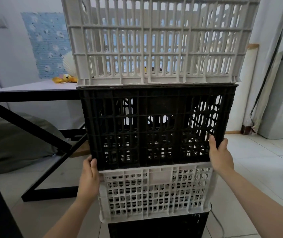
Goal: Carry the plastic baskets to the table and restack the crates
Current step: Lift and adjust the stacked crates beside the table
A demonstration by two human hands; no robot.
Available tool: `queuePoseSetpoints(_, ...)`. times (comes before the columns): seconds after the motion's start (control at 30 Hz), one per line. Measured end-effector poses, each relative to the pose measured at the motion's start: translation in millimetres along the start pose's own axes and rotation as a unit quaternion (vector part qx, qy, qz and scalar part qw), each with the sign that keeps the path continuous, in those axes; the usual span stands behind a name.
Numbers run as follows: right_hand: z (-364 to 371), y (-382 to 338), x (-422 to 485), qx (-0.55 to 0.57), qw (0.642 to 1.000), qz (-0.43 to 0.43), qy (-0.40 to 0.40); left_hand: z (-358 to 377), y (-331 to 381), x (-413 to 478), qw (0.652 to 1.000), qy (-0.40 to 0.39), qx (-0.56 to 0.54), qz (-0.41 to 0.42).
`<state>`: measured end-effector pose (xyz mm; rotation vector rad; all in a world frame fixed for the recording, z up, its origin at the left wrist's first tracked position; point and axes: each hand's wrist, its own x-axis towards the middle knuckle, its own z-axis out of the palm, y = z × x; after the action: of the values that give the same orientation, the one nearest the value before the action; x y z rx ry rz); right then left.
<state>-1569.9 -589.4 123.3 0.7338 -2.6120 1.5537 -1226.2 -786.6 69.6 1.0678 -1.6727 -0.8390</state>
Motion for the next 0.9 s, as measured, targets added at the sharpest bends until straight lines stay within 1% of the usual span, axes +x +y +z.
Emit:
queuePoseSetpoints(0.2, -0.4, 2.8, 0.6, -0.007, 1.0, -0.001, 0.011, 4.3, -3.3, -2.3, 1.0, 0.021, -0.006, 0.005)
queuePoseSetpoints(0.4, 2.5, 1.4, -3.0, 0.023, 1.0, 0.01, 0.012, 4.3, -1.4, -3.2, 1.0, 0.013, -0.019, -0.003)
queuePoseSetpoints(0.63, 6.3, 0.2, -4.5, 0.035, 0.999, 0.017, 0.023, 3.9, -0.7, -3.9, 1.0, -0.001, -0.002, -0.009)
queuePoseSetpoints(0.77, 9.3, 1.3, -2.6, 0.039, 0.998, 0.014, 0.04, 2.7, 3.5, -3.2, 1.0, 0.005, 0.009, 0.012)
queuePoseSetpoints(0.9, 12.8, 5.2, -0.4, 0.036, 0.998, 0.015, 0.046, 2.9, 6.9, -3.8, 1.0, 0.007, 0.008, 0.011)
